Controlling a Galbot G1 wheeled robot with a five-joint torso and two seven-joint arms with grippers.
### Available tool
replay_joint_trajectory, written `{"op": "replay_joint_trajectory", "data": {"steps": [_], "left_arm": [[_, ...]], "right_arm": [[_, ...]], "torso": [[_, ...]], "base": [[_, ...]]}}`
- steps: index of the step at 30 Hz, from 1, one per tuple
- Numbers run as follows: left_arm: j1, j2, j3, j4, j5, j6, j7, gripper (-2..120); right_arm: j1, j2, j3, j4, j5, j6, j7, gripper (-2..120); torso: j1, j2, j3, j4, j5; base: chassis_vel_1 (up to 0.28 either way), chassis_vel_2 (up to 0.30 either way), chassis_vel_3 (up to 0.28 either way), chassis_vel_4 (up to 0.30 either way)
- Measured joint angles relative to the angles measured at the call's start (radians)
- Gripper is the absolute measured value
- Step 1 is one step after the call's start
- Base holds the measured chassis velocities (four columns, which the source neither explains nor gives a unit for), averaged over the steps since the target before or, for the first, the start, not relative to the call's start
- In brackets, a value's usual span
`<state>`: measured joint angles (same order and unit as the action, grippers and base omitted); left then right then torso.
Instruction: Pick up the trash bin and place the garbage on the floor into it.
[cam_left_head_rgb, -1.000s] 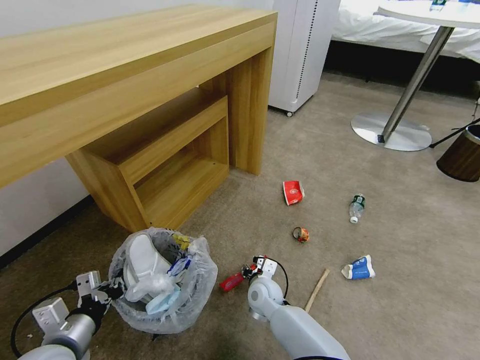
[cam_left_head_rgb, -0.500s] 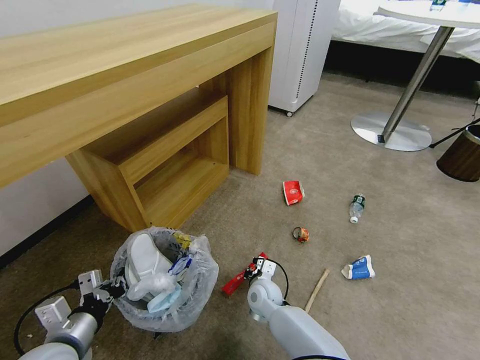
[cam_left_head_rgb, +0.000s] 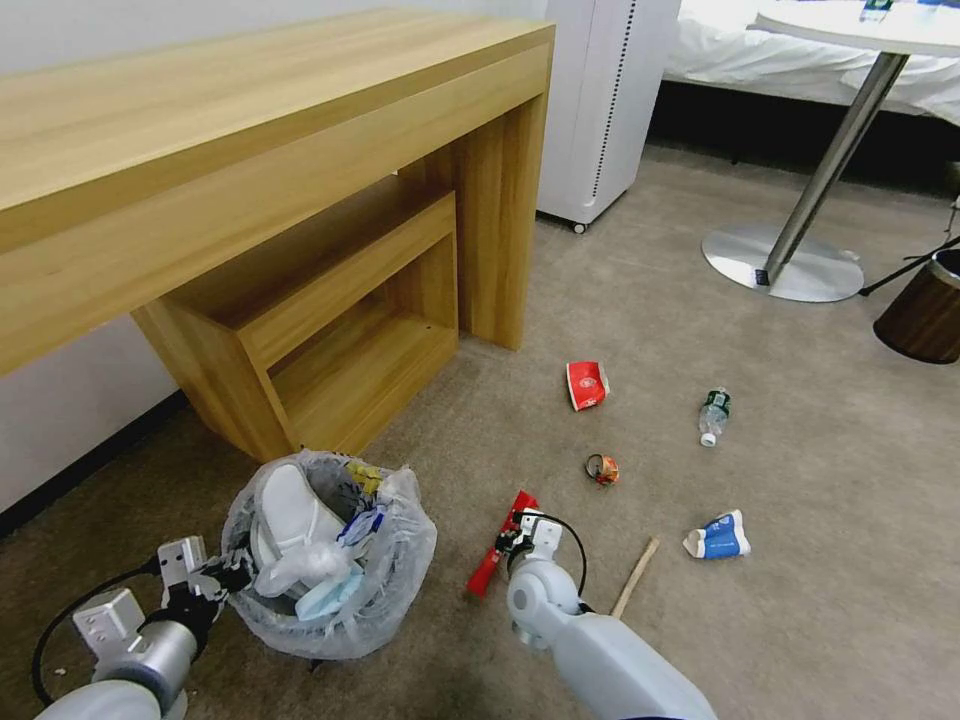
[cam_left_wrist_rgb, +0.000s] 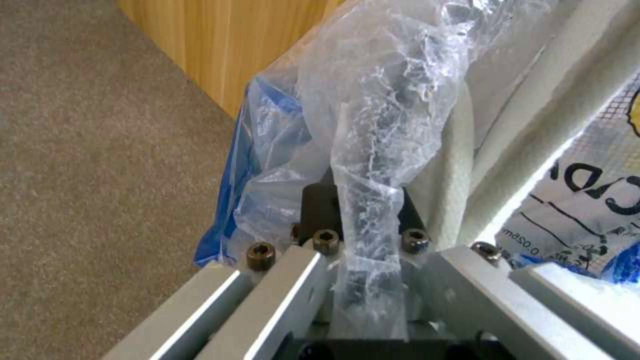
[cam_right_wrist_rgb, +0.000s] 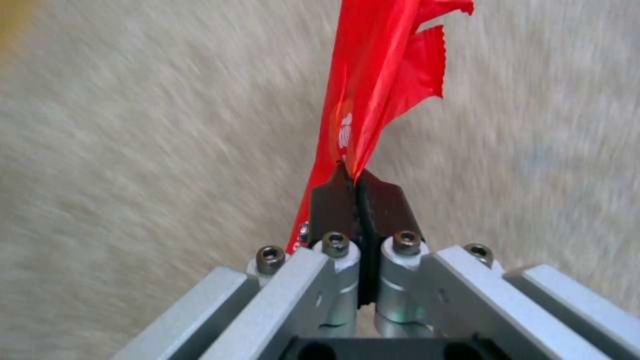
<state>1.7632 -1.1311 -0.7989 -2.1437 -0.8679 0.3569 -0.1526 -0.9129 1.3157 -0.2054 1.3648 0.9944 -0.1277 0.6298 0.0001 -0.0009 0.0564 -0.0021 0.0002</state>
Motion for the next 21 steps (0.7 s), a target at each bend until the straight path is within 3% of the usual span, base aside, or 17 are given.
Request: {"op": "replay_joint_trajectory", "data": {"steps": [6,9,10,13,21], "left_arm": [[-0.003,0.003,0.0,0.001,-0.003,0.0,-0.002,0],[-0.007,0.004,0.003,-0.001,-0.003,0.0,-0.003,0],[-0.007,0.004,0.003,-0.001,-0.003,0.0,-0.003,0],[-0.009,0.001,0.005,-0.012,-0.003,0.0,-0.003,0],[0.002,-0.002,0.001,-0.039,-0.003,0.001,-0.003,0]], "right_arm": [[-0.048,-0.119,0.046,0.194,-0.006,0.033,-0.041,0],[-0.073,-0.259,0.094,0.396,-0.007,0.072,-0.093,0],[-0.073,-0.259,0.094,0.396,-0.007,0.072,-0.093,0],[-0.042,-0.375,0.099,0.594,0.02,0.13,-0.163,0],[0.121,-0.477,0.013,0.791,0.061,0.194,-0.28,0]], "torso": [[0.0,0.0,0.0,0.0001,0.0003],[0.0,0.0,0.0,-0.0004,0.0003],[0.0,0.0,0.0,-0.0004,0.0003],[0.0,0.0,0.0,-0.0002,-0.0001],[0.0,0.0,0.0,0.0001,-0.0002]], "base": [[0.0,0.0,0.0,0.0],[0.0,0.0,0.0,0.0],[0.0,0.0,0.0,0.0],[0.0,0.0,0.0,0.0],[0.0,0.0,0.0,0.0]]}}
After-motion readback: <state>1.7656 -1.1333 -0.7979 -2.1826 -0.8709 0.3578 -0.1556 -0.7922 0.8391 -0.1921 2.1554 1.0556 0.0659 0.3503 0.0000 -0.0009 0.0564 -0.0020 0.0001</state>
